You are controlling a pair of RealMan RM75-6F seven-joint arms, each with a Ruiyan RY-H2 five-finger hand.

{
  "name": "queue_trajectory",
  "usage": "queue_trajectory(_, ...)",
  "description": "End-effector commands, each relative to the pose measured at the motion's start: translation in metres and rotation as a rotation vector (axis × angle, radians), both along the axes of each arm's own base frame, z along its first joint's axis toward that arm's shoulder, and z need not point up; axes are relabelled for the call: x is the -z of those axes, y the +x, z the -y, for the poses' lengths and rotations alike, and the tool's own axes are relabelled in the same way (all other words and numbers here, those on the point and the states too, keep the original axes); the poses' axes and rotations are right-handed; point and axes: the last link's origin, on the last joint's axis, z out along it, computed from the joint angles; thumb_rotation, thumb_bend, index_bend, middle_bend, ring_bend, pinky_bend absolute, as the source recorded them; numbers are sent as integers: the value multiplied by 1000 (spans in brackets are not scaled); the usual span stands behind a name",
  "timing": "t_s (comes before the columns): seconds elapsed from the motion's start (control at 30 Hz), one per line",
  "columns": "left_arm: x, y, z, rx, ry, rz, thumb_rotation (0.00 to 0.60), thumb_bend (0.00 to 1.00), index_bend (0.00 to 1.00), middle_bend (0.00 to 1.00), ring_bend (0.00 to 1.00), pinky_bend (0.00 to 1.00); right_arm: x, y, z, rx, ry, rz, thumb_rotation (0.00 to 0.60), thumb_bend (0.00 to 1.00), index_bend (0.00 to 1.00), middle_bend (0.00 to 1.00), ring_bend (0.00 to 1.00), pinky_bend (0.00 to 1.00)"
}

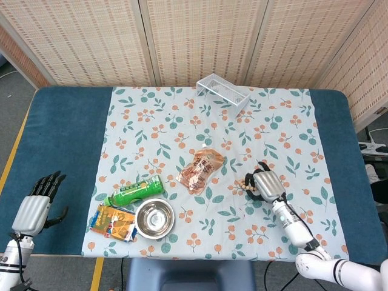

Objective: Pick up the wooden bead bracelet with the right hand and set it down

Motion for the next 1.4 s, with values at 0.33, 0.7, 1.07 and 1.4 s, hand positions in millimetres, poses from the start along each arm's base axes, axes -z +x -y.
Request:
queue_trajectory(0.33,4,0,-1,-4,-11,-5,600,413,0,0,0,93,-48,50,1,817,351,1349,600,474,787,641,323,104)
queue_trajectory(0.7,5,-2,-2,-15,-19,-5,600,413,0,0,0,94,-35,29,-28,949,433,1555,597,527,538,567,283,224)
queue_trajectory(1.07,7,-2,-2,-18,-26,-9,600,414,0,0,0,97,-23,7,-39,810,601,1524,321,526,309,477,218,224)
queue_trajectory(1.4,6,-2,-3,-20,-26,-9,600,414,0,0,0,99,-18,2,-40,721,666,1492,270,447,397,477,238,222)
